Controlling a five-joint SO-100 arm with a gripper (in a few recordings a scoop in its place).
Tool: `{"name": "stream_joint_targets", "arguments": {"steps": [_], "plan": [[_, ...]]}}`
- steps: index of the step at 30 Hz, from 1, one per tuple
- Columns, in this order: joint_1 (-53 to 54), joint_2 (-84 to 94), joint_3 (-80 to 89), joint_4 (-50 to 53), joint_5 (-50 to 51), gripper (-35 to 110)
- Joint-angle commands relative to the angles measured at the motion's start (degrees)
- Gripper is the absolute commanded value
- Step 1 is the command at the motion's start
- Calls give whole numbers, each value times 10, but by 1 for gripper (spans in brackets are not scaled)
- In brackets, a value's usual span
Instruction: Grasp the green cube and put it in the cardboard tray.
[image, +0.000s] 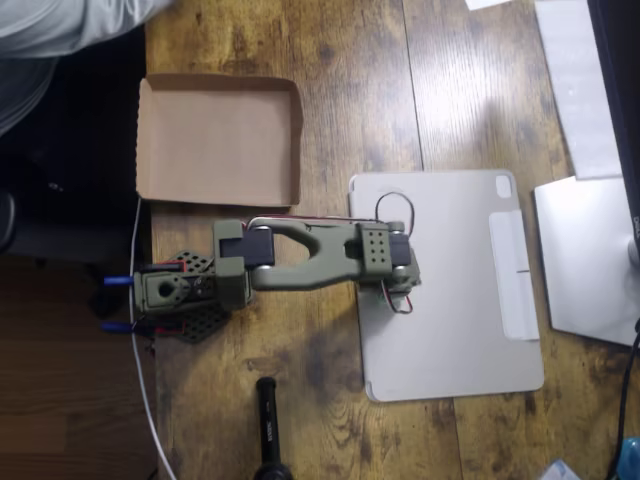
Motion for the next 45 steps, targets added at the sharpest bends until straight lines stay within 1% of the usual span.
{"name": "stream_joint_targets", "arguments": {"steps": [1, 9, 16, 22, 26, 34, 38, 42, 45], "plan": [[-37, 51, -26, 45, 13, 13], [-184, 127, -24, 121, 45, 15], [-377, 183, -18, 191, 91, 15], [-548, 200, -40, 238, 160, 17], [-648, 224, -12, 243, 170, 17], [-684, 221, 1, 238, 164, 18], [-686, 225, 8, 237, 170, 24], [-675, 241, 19, 234, 175, 36], [-661, 250, 25, 235, 169, 37]]}}
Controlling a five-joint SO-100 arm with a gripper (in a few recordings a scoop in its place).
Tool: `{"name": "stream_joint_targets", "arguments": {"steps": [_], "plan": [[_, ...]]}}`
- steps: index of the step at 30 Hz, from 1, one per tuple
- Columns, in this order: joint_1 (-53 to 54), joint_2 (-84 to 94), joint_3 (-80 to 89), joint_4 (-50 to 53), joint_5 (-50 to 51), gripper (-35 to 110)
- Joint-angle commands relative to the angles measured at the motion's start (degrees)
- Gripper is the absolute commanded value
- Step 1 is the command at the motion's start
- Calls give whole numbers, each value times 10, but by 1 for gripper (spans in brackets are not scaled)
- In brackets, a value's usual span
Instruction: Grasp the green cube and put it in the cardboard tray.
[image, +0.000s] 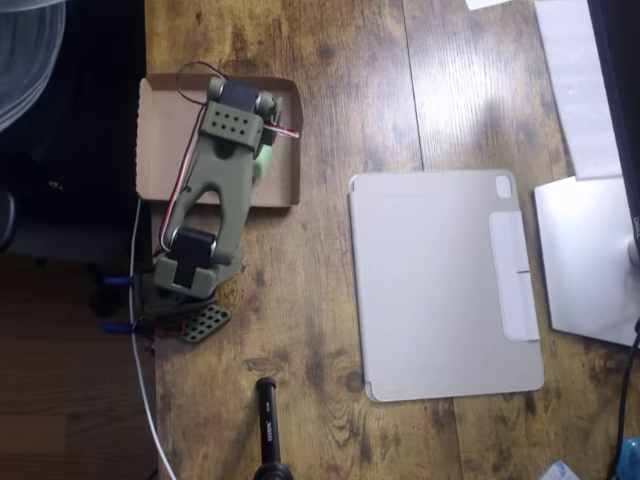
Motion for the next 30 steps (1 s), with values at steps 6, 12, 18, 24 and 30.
{"name": "stream_joint_targets", "arguments": {"steps": [6, 12, 18, 24, 30], "plan": [[139, 8, 0, 15, -33, 37], [401, -31, 18, -6, -99, 30], [563, -61, -33, 72, -154, 17], [589, -35, -60, 105, -96, 17], [605, -41, -77, 105, -87, 17]]}}
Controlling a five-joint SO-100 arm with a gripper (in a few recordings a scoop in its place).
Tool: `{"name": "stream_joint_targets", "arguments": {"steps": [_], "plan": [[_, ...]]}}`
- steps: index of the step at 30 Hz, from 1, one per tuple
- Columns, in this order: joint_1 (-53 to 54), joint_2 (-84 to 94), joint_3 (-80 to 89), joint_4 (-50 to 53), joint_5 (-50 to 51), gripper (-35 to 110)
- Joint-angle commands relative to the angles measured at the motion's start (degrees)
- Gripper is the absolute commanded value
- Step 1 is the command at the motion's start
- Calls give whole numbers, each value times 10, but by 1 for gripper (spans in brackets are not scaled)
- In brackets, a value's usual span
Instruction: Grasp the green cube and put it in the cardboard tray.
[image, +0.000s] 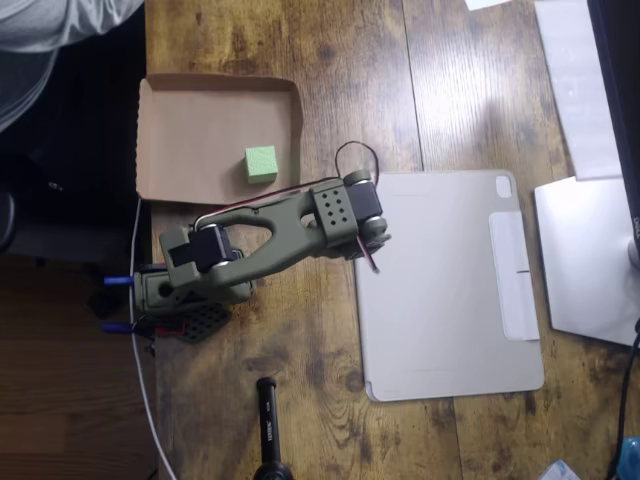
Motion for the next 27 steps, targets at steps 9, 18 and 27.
{"name": "stream_joint_targets", "arguments": {"steps": [9, 18, 27], "plan": [[75, -74, 40, 13, -43, 21], [87, -67, 40, 12, -44, 5], [85, -83, 18, 15, -3, 4]]}}
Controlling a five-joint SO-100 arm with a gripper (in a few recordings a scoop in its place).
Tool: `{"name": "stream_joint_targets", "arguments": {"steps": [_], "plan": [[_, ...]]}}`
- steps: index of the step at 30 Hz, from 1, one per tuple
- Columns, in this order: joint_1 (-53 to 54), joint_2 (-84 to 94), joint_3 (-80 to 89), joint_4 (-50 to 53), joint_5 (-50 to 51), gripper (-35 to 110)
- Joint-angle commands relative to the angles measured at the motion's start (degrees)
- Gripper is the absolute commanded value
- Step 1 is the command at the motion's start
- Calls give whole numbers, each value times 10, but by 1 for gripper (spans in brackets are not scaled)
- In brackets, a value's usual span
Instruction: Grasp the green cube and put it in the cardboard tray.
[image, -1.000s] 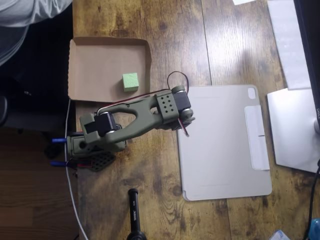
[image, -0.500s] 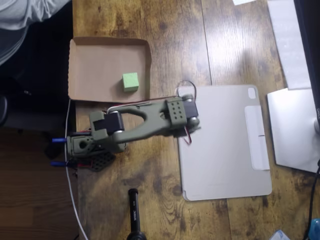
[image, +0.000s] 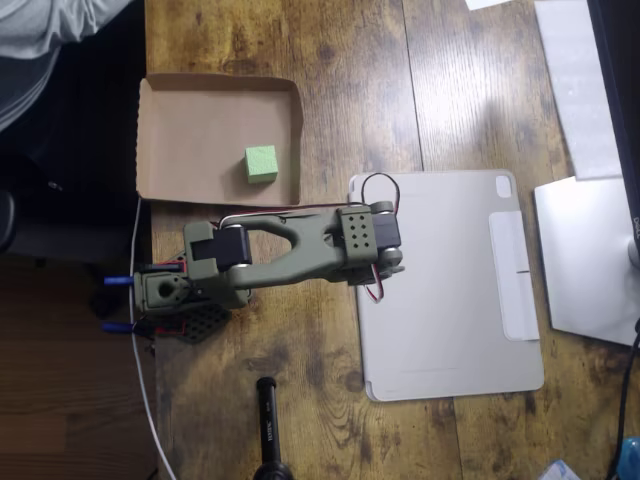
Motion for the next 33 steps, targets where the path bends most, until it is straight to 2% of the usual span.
{"name": "stream_joint_targets", "arguments": {"steps": [1, 16, 22, 33], "plan": [[4, 3, -15, 10, 19, 4], [23, -24, -33, 9, 62, 0], [-1, -18, 4, 8, 90, 0], [-3, -92, -6, 10, 65, 0]]}}
